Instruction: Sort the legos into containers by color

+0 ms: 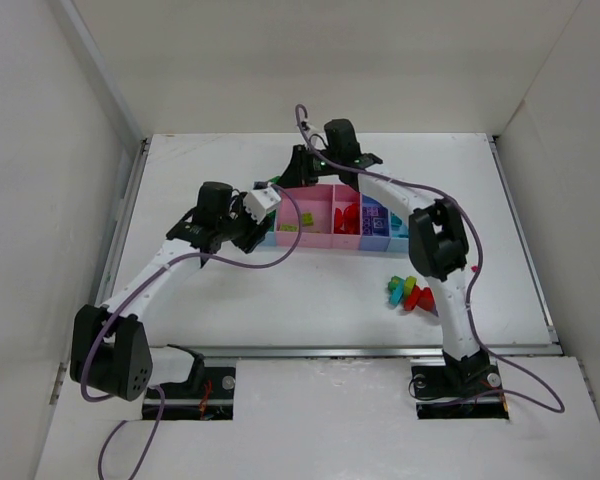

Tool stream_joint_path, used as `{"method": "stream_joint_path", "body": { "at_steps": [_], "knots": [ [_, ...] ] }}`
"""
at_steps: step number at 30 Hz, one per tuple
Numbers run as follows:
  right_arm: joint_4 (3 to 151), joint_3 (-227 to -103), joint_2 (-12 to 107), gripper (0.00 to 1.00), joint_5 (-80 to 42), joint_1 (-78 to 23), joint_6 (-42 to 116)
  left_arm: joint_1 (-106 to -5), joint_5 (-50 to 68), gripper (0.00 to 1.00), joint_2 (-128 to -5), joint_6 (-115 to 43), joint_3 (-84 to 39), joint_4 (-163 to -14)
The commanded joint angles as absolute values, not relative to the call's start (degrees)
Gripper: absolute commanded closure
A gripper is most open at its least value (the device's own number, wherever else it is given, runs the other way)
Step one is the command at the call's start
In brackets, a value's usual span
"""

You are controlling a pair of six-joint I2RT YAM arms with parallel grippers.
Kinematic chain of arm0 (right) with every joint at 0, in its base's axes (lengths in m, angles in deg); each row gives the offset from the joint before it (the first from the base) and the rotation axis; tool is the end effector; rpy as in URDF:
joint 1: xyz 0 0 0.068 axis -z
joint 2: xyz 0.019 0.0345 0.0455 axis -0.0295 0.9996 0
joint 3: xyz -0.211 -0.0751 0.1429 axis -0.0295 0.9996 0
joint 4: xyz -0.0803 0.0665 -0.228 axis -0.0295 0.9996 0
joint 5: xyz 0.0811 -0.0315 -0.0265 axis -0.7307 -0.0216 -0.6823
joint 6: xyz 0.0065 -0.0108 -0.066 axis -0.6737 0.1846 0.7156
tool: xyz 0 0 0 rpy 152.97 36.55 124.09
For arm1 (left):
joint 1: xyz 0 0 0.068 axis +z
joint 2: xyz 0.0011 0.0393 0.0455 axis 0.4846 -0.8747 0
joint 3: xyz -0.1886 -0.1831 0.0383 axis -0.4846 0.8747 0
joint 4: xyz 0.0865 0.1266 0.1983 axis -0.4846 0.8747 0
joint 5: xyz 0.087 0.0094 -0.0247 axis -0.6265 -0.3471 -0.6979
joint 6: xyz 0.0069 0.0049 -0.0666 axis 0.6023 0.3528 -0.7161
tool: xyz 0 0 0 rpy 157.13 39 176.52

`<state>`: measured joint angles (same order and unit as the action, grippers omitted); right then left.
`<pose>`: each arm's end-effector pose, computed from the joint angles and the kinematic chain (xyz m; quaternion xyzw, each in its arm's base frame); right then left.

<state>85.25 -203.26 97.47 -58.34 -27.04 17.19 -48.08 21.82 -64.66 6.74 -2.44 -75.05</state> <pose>0.4455 0.2886 0.2435 -0.2221 0.7770 0.5223 0.2723 0.2674 -0.1127 0.2630 0.4467 0.7445 -0.1078 0.4843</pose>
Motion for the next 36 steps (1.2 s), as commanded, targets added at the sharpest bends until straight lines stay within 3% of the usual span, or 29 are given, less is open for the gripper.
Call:
{"method": "stream_joint_path", "body": {
  "at_steps": [1,2,7,12,22,29,30,33,34,36],
  "knots": [
    [83.34,-208.35,99.66,0.92,-57.40,-28.63,14.60,-47.80,24.25,1.00,-64.20,5.22,-3.74,-74.47],
    [83.34,-209.58,101.24,0.90,-57.41,-28.63,13.81,-47.80,24.25,1.00,-64.81,5.22,-4.35,-74.47],
    [83.34,-209.07,102.05,0.51,-56.70,-29.16,12.75,-47.80,23.72,1.00,-66.13,4.69,-5.50,-75.00],
    [82.20,-209.06,101.52,0.29,-57.93,-29.16,12.75,-47.80,25.12,1.00,-66.75,4.08,-8.39,-76.23],
    [78.33,-204.59,92.04,0.27,-59.35,-22.15,12.75,-50.43,36.37,0.99,-79.04,2.77,-19.28,-76.23],
    [78.33,-190.01,78.41,0.26,-54.86,-13.44,17.67,-53.33,31.02,0.89,-91.17,-3.22,-31.41,-77.99],
    [78.33,-187.47,76.58,0.26,-54.34,-12.64,18.54,-54.03,30.23,0.86,-93.97,-3.22,-32.82,-77.12],
    [78.33,-184.03,74.89,0.00,-53.81,-10.97,19.95,-54.74,29.08,0.74,-98.20,-3.22,-39.23,-74.48],
    [78.33,-183.32,74.19,0.00,-53.80,-10.18,19.96,-54.74,28.56,0.61,-100.65,-3.22,-42.29,-71.78],
    [78.33,-181.91,73.31,0.00,-51.71,-9.48,19.96,-54.74,29.08,0.52,-101.46,-3.22,-44.16,-69.74]
  ]
}}
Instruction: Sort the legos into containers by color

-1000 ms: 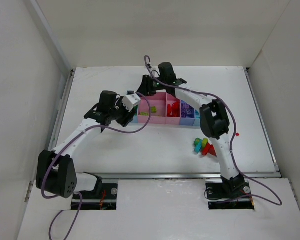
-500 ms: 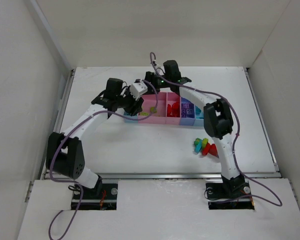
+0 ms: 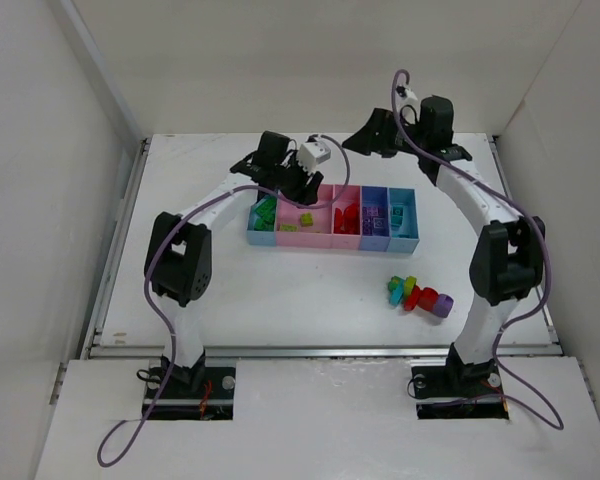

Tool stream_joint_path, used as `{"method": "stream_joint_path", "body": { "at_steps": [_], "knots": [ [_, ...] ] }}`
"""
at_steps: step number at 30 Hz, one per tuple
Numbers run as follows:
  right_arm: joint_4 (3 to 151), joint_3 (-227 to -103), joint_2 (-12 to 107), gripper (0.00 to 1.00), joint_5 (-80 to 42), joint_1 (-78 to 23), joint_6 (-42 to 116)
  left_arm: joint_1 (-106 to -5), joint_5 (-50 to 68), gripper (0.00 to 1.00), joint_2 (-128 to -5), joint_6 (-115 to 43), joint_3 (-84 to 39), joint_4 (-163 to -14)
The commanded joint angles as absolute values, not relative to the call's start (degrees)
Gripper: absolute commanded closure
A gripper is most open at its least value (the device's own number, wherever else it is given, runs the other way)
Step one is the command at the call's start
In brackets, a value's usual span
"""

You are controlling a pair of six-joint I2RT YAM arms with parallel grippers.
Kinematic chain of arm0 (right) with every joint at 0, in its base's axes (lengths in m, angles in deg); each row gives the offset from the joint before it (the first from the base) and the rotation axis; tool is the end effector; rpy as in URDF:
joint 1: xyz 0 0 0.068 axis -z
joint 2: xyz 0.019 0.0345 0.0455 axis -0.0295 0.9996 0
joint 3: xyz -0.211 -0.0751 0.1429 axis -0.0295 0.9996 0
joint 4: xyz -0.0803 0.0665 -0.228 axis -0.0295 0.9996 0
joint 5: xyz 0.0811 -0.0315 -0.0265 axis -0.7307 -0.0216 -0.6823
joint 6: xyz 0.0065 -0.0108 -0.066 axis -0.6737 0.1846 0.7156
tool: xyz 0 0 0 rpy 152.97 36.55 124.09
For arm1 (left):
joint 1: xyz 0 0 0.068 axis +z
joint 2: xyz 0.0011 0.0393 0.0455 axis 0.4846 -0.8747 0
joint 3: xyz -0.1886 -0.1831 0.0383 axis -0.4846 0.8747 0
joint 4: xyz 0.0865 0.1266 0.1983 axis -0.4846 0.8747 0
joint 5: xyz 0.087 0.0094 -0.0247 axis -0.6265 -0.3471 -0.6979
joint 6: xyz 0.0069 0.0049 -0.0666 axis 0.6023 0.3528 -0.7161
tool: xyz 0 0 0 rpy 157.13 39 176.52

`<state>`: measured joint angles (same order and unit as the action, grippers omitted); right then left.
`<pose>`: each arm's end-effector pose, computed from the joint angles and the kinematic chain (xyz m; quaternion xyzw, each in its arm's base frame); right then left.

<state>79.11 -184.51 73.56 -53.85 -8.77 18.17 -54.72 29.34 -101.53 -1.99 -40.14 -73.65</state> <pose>0.4336 0.1166 0.3370 -0.1180 0.7635 0.4469 0.4509 0.3934 -0.2179 0.2623 0.4559 0.7313 -0.2282 0.4531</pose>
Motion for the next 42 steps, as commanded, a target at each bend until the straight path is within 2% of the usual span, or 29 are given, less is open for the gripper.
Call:
{"method": "stream_joint_path", "body": {
  "at_steps": [1,2,6,9,10,13,16,21,23,28,34,39,42],
  "knots": [
    [78.33,-180.43,72.09,0.00,-50.48,-8.95,19.96,-54.74,29.08,0.48,-101.99,-2.69,-44.17,-69.73],
    [79.02,-179.71,71.29,0.00,-48.98,-8.94,19.96,-54.74,29.08,0.42,-101.47,-2.69,-43.47,-69.73],
    [85.51,-179.18,67.42,0.00,-34.62,-8.94,25.04,-55.26,29.08,0.31,-98.48,0.56,-39.43,-72.18],
    [95.18,-180.76,64.70,0.00,-23.26,-10.52,31.19,-55.27,28.47,0.28,-97.07,1.61,-37.67,-72.72],
    [97.11,-181.46,63.91,0.00,-15.47,-11.57,32.25,-55.27,28.47,0.28,-97.07,2.23,-36.97,-72.72],
    [102.05,-180.24,60.13,0.00,-3.93,-12.10,33.05,-55.27,27.85,0.28,-95.66,3.81,-35.56,-72.72],
    [103.37,-176.29,53.81,0.00,3.12,-12.89,33.66,-55.27,27.85,0.33,-93.03,5.65,-34.33,-72.72],
    [106.09,-172.24,46.24,0.00,27.18,-20.88,37.80,-55.27,27.85,0.42,-88.99,11.54,-32.21,-71.57],
    [106.71,-171.71,44.66,0.00,27.15,-20.90,38.42,-56.05,28.38,0.45,-86.62,14.96,-30.03,-71.05],
    [103.83,-166.81,39.21,0.00,12.65,-18.09,37.10,-62.02,28.38,0.45,-81.43,26.82,-24.93,-69.90],
    [103.11,-162.31,32.97,0.00,10.28,-18.09,36.57,-70.90,40.06,0.30,-83.87,40.88,-24.39,-69.29],
    [104.86,-158.80,27.18,0.00,4.91,-18.09,35.43,-77.05,42.18,0.24,-93.71,41.70,-30.27,-73.23],
    [104.87,-156.69,24.18,0.00,3.86,-18.09,33.94,-78.38,45.42,0.17,-97.33,42.49,-29.23,-81.22]
  ]
}}
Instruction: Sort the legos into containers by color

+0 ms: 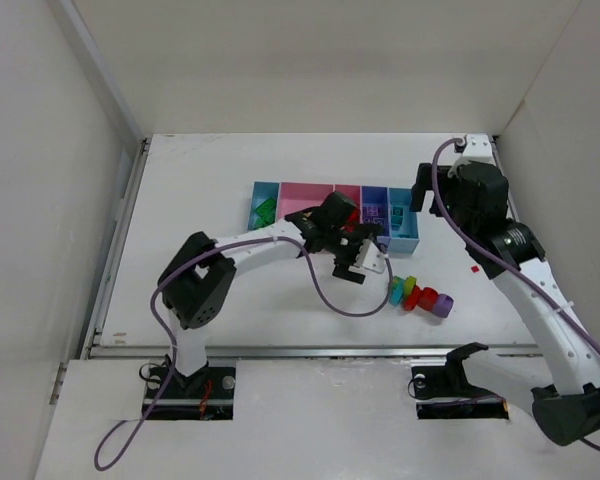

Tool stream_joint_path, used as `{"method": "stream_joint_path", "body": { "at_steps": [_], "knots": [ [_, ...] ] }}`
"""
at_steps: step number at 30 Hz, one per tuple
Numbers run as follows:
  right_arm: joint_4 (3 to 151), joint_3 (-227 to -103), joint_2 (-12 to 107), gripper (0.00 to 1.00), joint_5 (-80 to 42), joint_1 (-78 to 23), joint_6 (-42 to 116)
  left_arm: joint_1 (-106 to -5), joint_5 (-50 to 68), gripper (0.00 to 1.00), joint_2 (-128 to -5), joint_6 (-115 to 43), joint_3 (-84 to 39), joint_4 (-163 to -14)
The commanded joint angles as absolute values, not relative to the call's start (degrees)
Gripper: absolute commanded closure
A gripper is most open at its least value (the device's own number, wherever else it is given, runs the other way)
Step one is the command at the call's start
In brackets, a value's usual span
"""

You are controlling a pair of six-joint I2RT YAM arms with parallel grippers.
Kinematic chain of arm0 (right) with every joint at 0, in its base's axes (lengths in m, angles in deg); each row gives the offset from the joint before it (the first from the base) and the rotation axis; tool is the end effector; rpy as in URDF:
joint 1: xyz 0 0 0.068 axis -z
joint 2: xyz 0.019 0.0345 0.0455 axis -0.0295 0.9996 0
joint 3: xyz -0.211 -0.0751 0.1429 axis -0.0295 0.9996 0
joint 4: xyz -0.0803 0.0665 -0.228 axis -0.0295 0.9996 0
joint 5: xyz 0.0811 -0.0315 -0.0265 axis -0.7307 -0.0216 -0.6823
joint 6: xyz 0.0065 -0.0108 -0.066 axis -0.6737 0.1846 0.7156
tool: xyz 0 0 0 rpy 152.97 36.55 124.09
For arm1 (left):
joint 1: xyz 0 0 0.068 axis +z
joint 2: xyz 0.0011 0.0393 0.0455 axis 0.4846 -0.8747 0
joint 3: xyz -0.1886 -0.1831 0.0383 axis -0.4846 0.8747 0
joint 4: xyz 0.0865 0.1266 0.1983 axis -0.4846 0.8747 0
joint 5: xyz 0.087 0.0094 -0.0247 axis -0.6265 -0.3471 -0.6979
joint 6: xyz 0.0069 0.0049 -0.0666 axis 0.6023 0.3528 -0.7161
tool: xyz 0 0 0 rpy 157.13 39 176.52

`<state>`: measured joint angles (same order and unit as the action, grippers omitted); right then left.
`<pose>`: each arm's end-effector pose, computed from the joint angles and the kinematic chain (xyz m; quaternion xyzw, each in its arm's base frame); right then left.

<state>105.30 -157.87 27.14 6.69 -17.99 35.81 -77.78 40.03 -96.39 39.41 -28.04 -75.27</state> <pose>0.2275 0.0633 0.3814 0.0072 0.8210 0.0041 0.5708 0.2455 -0.3317 0.2348 0.7881 0.3496 -0.2449 0.4435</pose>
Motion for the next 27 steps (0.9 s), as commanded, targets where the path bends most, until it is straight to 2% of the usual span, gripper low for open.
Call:
{"method": "stream_joint_path", "body": {
  "at_steps": [1,5,11,19,27],
  "knots": [
    [104.87,-155.38,22.61,0.00,2.98,-18.09,33.32,-78.38,45.43,0.15,-98.73,41.36,-28.44,-87.33],
    [106.62,-157.02,21.27,0.00,-1.50,-18.09,31.92,-79.61,42.63,0.14,-103.73,36.60,-29.56,-95.74],
    [112.15,-163.52,22.50,0.00,-7.22,-18.09,31.91,-82.50,42.09,0.14,-111.46,41.25,-36.25,-90.57],
    [114.36,-164.77,21.98,0.00,-7.75,-18.09,35.51,-83.04,45.17,0.17,-122.29,53.64,-56.53,-60.37],
    [114.89,-164.76,24.96,0.00,-7.31,-18.09,41.13,-83.57,42.18,0.17,-125.99,66.55,-64.91,-40.13]
  ]
}}
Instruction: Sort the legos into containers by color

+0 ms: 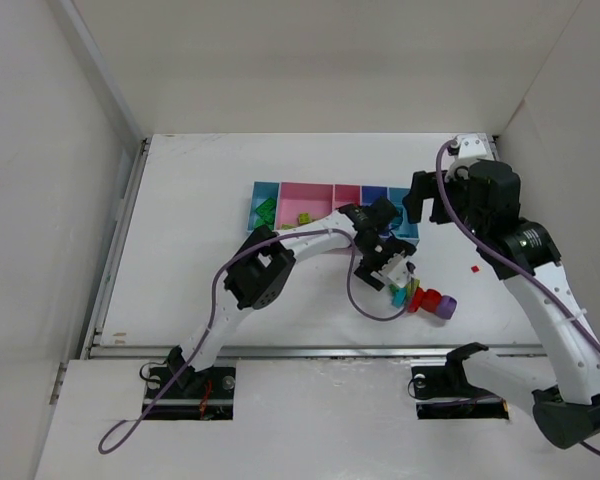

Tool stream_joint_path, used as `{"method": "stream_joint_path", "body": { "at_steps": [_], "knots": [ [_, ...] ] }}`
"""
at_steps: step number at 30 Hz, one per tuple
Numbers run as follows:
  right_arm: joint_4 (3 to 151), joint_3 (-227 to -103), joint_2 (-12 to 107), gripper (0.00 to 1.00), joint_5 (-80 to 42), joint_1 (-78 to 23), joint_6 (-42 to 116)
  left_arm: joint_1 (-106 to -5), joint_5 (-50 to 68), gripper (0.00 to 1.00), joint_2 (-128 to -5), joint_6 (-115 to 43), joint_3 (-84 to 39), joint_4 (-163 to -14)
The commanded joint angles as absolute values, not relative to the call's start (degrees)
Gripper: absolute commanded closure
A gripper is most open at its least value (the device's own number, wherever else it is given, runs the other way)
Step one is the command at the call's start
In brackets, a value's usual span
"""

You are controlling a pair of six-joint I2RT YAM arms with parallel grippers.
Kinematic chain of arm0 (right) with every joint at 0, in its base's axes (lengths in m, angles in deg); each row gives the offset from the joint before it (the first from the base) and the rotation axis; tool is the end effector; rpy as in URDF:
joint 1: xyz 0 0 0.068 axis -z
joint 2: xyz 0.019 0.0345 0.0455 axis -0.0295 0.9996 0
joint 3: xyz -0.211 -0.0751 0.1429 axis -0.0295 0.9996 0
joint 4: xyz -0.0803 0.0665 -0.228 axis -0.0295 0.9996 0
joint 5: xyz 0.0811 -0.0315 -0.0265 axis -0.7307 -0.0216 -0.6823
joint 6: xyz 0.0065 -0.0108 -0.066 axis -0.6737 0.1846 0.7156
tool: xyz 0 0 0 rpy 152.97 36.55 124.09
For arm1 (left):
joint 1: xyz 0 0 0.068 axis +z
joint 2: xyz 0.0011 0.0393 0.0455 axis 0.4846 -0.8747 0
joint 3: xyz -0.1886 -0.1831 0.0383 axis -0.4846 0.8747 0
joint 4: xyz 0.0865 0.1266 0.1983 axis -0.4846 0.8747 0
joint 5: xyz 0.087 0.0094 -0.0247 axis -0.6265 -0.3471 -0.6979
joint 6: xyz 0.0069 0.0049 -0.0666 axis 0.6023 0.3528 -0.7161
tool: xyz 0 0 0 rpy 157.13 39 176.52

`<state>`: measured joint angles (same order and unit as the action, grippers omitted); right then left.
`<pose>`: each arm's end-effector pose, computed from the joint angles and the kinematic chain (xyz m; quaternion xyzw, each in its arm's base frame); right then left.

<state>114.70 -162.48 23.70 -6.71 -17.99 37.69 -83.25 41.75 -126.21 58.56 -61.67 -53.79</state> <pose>0.1982 0.0659 0.4003 -0.0736 0.8297 0.0875 0.5465 0.2648 -0.4280 0.1616 0.8729 0.2318 -0.2556 0.3450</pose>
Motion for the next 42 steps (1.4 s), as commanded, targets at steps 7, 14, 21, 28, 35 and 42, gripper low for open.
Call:
{"method": "stream_joint_path", "body": {
  "at_steps": [7,14,21,28,35,42],
  "knots": [
    [118.04,-164.77,29.79,0.00,-4.25,-17.56,41.68,-84.09,41.39,0.20,-126.51,59.15,-66.76,-42.20],
    [129.74,-163.02,31.04,0.00,-3.78,-9.13,32.54,-80.41,41.74,0.25,-118.45,43.55,-57.55,-51.17],
    [128.08,-150.37,27.43,0.23,-13.53,-8.59,20.85,-75.75,41.20,0.25,-102.62,38.01,-38.82,-56.81],
    [125.79,-142.62,29.45,0.27,-14.70,-11.14,17.33,-73.81,40.07,0.23,-93.21,33.70,-28.00,-58.74],
    [120.08,-137.96,31.46,0.27,-12.86,-13.16,13.81,-72.15,37.17,0.23,-87.50,31.32,-22.03,-62.34],
    [115.95,-136.03,36.12,0.36,-10.04,-14.57,11.70,-70.47,35.76,0.23,-83.10,30.19,-17.10,-64.80]
  ]
}}
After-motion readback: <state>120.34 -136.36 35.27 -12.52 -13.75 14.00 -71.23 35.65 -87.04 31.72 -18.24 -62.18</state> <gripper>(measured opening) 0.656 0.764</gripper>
